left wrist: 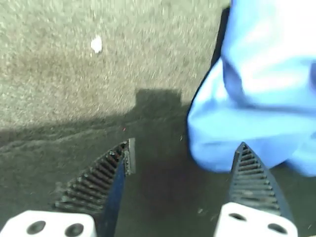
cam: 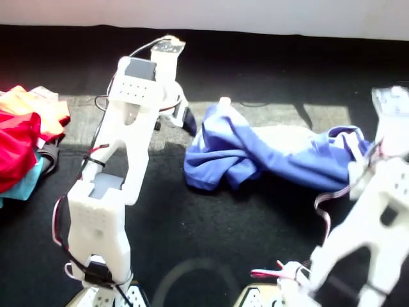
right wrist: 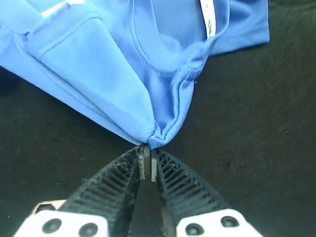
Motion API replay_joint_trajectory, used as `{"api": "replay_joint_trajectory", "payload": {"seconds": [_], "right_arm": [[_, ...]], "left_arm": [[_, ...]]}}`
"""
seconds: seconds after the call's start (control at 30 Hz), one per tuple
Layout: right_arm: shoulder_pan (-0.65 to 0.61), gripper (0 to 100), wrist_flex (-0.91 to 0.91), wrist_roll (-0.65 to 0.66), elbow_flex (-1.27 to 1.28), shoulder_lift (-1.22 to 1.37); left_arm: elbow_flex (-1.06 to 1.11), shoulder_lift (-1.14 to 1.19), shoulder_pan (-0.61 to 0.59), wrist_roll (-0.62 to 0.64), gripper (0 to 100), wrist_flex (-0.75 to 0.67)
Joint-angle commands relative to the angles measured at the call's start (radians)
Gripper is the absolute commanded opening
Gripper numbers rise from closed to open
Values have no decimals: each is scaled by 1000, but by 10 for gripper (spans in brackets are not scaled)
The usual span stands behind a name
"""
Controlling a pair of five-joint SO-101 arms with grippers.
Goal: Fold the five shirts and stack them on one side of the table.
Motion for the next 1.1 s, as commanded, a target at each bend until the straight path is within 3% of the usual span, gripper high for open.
{"api": "replay_joint_trajectory", "payload": {"seconds": [0.0, 0.3, 0.5, 0.7, 0.77, 0.9, 1.07], "right_arm": [[101, 5, -145, 75, 288, -202], [222, 5, -329, 143, 688, -512], [222, 5, -325, 143, 812, -654], [220, 5, -321, 143, 886, -780], [216, 5, -321, 143, 908, -812], [214, 5, -328, 143, 938, -851], [213, 5, -331, 133, 947, -852]], "left_arm": [[-8, -16, 50, 84, 312, -72], [-91, -5, 245, 132, 312, -187], [-93, 93, 259, 129, 312, -367], [-124, 236, 245, 126, 307, -385], [-150, 237, 231, 126, 257, -330], [-246, 216, 211, 126, 1, -155], [-341, 168, 202, 126, 9, 106]]}}
